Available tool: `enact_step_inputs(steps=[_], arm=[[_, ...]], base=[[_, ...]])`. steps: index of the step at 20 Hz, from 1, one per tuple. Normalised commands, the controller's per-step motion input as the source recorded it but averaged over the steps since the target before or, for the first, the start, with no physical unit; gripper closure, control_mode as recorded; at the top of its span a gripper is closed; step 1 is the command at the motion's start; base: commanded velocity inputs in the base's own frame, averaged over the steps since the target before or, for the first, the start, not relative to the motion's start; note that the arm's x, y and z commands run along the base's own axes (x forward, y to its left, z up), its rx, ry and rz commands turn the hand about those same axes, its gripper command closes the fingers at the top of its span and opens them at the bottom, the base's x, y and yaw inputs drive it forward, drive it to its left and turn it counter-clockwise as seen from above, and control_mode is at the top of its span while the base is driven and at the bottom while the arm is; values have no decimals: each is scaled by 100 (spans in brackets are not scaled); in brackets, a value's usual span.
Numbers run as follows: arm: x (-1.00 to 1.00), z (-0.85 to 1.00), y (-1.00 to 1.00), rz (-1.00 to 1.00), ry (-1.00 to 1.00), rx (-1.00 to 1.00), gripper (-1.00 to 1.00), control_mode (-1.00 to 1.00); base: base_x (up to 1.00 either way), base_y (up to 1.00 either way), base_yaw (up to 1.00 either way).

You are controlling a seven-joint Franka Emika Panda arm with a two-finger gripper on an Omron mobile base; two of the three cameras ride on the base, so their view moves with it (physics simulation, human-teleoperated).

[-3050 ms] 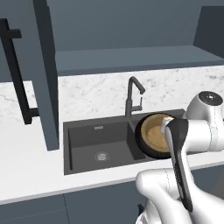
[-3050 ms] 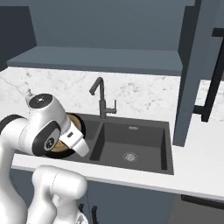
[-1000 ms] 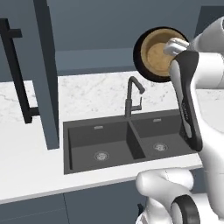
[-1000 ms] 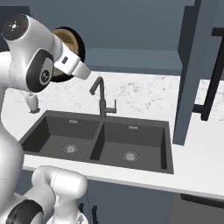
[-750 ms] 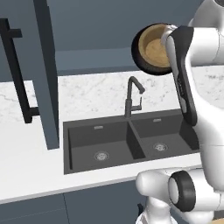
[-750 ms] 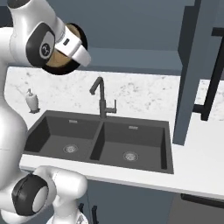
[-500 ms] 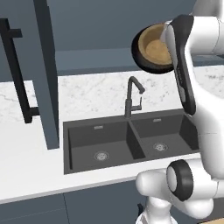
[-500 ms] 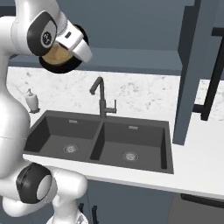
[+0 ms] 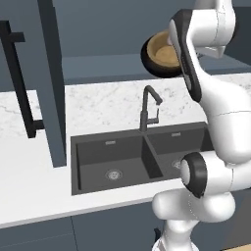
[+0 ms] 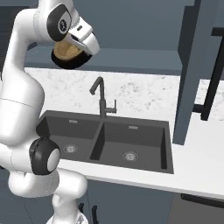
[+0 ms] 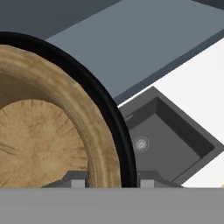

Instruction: Pick up the bowls on the counter and stack them on top of one another in the open cabinet. Place the smaller bowl on top of the larger bowl.

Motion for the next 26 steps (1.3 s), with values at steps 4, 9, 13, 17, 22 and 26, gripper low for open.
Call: enact_step_inputs(steps=[4, 9, 13, 17, 22, 26], arm=[[67, -3, 0, -9, 0, 0, 100, -100], [45, -8, 0, -12, -4, 0, 100, -100], [31, -25, 0, -11, -7, 0, 100, -100], [34, -34, 0, -11, 0, 0, 100, -100], [37, -25, 0, -10, 0, 0, 100, -100], [53, 0, 0, -9, -1, 0, 100, -100]], base=[[0, 0, 0], [0, 0, 0], [0, 0, 0], [0, 0, 0], [0, 0, 0], [0, 0, 0]])
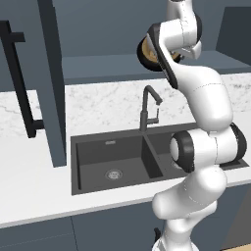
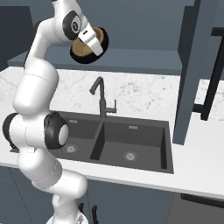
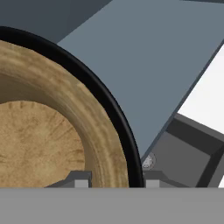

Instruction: Pick up the bowls on the counter and stack them on top of one another in the open cabinet. Place the smaller bowl on top of the larger bowl.

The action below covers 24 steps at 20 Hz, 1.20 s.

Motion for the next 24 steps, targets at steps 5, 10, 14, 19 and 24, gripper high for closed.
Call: enact_step_inputs(steps=[5, 10, 14, 19, 24], arm=[[42, 0, 0, -9, 0, 0, 100, -100], [11, -6, 0, -6, 0, 0, 100, -100], [0, 0, 0, 0, 0, 0, 100, -100], [0, 0, 0, 0, 0, 0, -100, -100], [0, 0, 0, 0, 0, 0, -100, -100]], base=[[0, 0, 0], [0, 0, 0], [0, 0, 0], [0, 0, 0], [0, 0, 0]])
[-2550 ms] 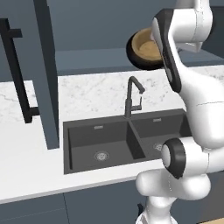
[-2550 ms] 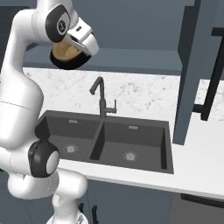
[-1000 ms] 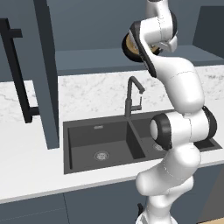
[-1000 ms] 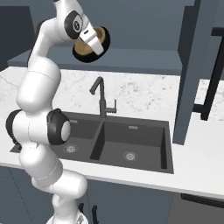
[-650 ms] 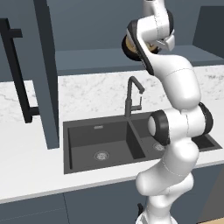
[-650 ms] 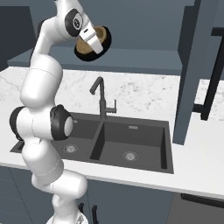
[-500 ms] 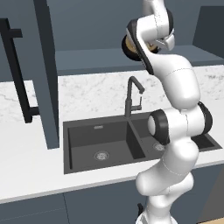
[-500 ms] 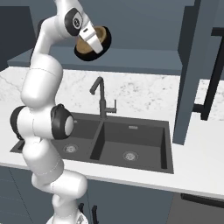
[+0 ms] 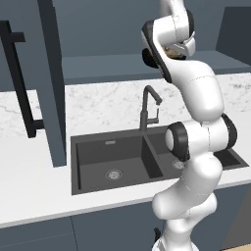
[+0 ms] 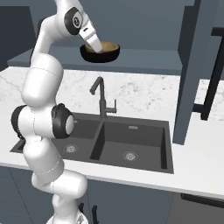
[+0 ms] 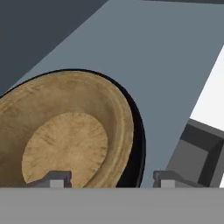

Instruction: Pick up the bowls on the counter and stack them on top of one another in the open cabinet. Place the smaller bowl on top of the larger bowl.

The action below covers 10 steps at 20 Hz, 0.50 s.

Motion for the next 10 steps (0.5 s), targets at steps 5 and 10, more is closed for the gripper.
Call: enact_step_inputs(steps=[5, 10], arm=[[0, 0, 0, 0, 0, 0, -100, -100], [-77, 0, 0, 1, -11, -1, -100, -100]], base=[[0, 0, 0], [0, 0, 0]])
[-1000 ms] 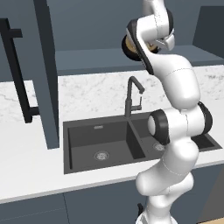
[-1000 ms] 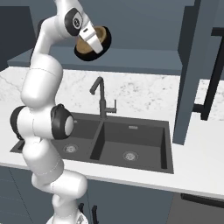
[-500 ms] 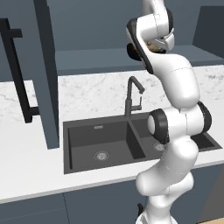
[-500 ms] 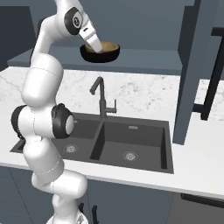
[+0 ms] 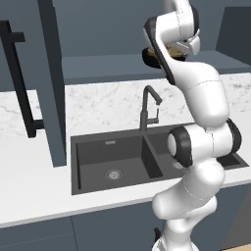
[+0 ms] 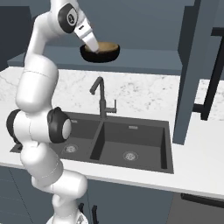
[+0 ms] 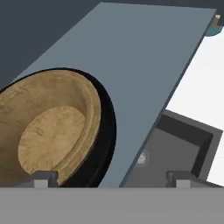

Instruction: Pick up the bowls on the counter and stack them on top of one another in the open cabinet. Place the smaller bowl on top of the larger bowl.

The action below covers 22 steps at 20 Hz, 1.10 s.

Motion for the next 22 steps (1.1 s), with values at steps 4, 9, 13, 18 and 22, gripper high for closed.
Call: enact_step_inputs(steps=[4, 9, 13, 18, 22], arm=[[-100, -2, 0, 6, -25, 0, -100, -100], [-100, -35, 0, 10, -23, 0, -100, -100], [-99, -76, 0, 16, -12, -1, -100, -100], [-74, -36, -3, 20, 0, -3, -100, -100], [-72, -16, -1, 27, 1, -4, -100, -100]], base=[[0, 0, 0], [0, 0, 0], [0, 0, 0], [0, 0, 0], [0, 0, 0]])
